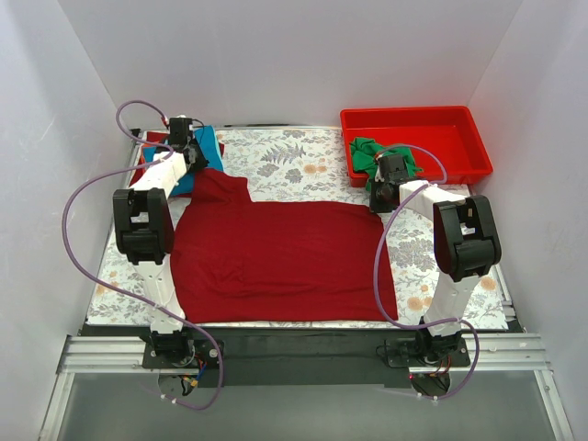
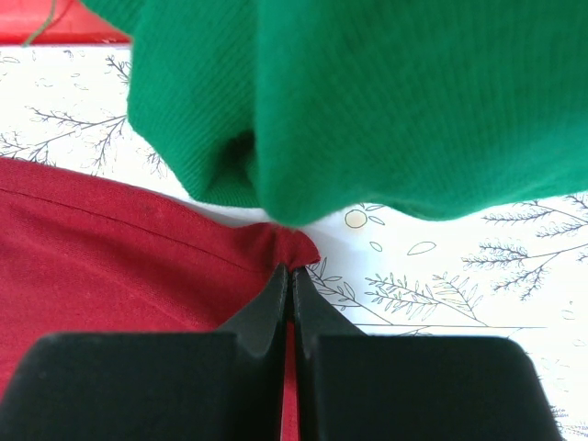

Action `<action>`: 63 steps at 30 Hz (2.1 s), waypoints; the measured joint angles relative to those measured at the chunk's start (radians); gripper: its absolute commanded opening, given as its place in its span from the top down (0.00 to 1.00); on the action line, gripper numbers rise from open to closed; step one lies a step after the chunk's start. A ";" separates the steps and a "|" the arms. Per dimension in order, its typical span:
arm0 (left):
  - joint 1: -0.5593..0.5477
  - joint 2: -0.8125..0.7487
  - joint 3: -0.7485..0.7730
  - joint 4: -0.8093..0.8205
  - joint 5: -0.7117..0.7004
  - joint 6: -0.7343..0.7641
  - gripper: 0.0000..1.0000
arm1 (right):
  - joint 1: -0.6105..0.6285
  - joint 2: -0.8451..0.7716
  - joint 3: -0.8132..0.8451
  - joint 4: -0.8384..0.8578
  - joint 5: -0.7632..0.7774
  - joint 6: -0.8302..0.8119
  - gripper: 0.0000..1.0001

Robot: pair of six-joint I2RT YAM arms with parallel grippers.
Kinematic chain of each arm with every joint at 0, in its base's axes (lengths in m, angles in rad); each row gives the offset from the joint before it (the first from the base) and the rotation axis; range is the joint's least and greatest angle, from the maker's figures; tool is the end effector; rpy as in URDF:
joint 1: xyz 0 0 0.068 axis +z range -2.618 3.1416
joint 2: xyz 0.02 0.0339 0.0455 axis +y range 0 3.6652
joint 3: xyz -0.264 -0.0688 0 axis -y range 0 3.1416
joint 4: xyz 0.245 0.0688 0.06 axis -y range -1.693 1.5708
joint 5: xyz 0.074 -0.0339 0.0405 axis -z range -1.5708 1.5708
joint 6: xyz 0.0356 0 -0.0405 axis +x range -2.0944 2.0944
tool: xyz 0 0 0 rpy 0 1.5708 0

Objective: Fold and stack the t-shirts
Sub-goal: Fold the tshirt

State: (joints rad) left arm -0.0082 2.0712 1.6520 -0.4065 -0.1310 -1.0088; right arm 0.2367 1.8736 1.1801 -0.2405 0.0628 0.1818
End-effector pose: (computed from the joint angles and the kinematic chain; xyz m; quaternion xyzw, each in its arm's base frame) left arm 0.4690 0.0008 0.2199 -0.4667 0.8041 -0.1236 0.3469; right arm 0.3802 0.0894 0.1670 -0.0162 0.9492 0.0358 0.3123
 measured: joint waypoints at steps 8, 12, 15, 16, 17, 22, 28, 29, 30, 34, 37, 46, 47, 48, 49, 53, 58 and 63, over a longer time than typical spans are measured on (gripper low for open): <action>0.000 0.003 0.000 -0.004 -0.001 0.000 1.00 | 0.000 0.000 0.002 -0.005 -0.006 -0.002 0.99; 0.000 0.003 0.000 -0.004 0.000 0.000 1.00 | 0.000 0.000 0.002 -0.008 -0.010 -0.002 0.99; 0.000 0.003 0.000 -0.004 0.000 -0.002 1.00 | 0.000 0.000 0.006 -0.020 -0.013 -0.002 0.99; 0.000 0.003 0.000 -0.005 0.000 -0.005 1.00 | 0.000 0.000 0.009 -0.026 -0.014 -0.002 0.99; 0.003 0.003 0.000 -0.007 0.003 -0.009 1.00 | 0.000 0.000 0.010 -0.031 -0.014 -0.002 0.99; 0.037 -0.011 0.000 -0.013 0.058 -0.053 1.00 | 0.000 -0.001 0.027 -0.076 -0.014 0.000 0.99; 0.079 -0.107 -0.055 -0.005 0.131 -0.110 1.00 | 0.000 -0.026 0.044 -0.119 -0.013 0.002 0.99; 0.086 -0.133 -0.074 -0.005 0.144 -0.118 1.00 | 0.000 -0.036 0.044 -0.125 -0.013 0.002 0.99; 0.092 -0.153 -0.087 -0.003 0.156 -0.125 1.00 | 0.000 -0.046 0.045 -0.129 -0.012 0.002 0.99; 0.108 -0.229 -0.154 0.021 0.210 -0.140 1.00 | 0.000 -0.092 0.045 -0.143 -0.010 0.002 0.99; 0.116 -0.285 -0.218 0.029 0.241 -0.142 1.00 | 0.000 -0.127 0.045 -0.157 -0.006 0.004 0.99; 0.122 -0.514 -0.455 0.035 0.254 -0.140 1.00 | 0.000 -0.203 -0.003 -0.170 0.021 0.006 0.99; 0.124 -0.542 -0.474 0.032 0.251 -0.137 1.00 | 0.000 -0.204 -0.009 -0.176 0.022 0.006 0.99; 0.126 -0.581 -0.497 0.027 0.246 -0.135 1.00 | 0.000 -0.205 -0.015 -0.178 0.024 0.006 0.99; 0.128 -0.620 -0.520 0.022 0.244 -0.133 1.00 | 0.000 -0.206 -0.019 -0.183 0.026 0.006 0.99; 0.132 -0.767 -0.603 -0.006 0.223 -0.128 1.00 | 0.000 -0.222 -0.029 -0.197 0.030 0.011 0.99; 0.132 -0.924 -0.689 -0.087 0.150 -0.125 1.00 | 0.000 -0.286 -0.054 -0.215 0.035 0.026 0.99; 0.132 -1.045 -0.726 -0.178 0.085 -0.129 1.00 | 0.005 -0.342 -0.103 -0.229 0.039 0.034 0.99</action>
State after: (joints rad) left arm 0.1238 1.0260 0.9260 -0.5846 -0.0463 -1.1378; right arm 0.2417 1.5314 1.0775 -0.4698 0.1017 0.2157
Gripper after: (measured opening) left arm 0.010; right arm 0.023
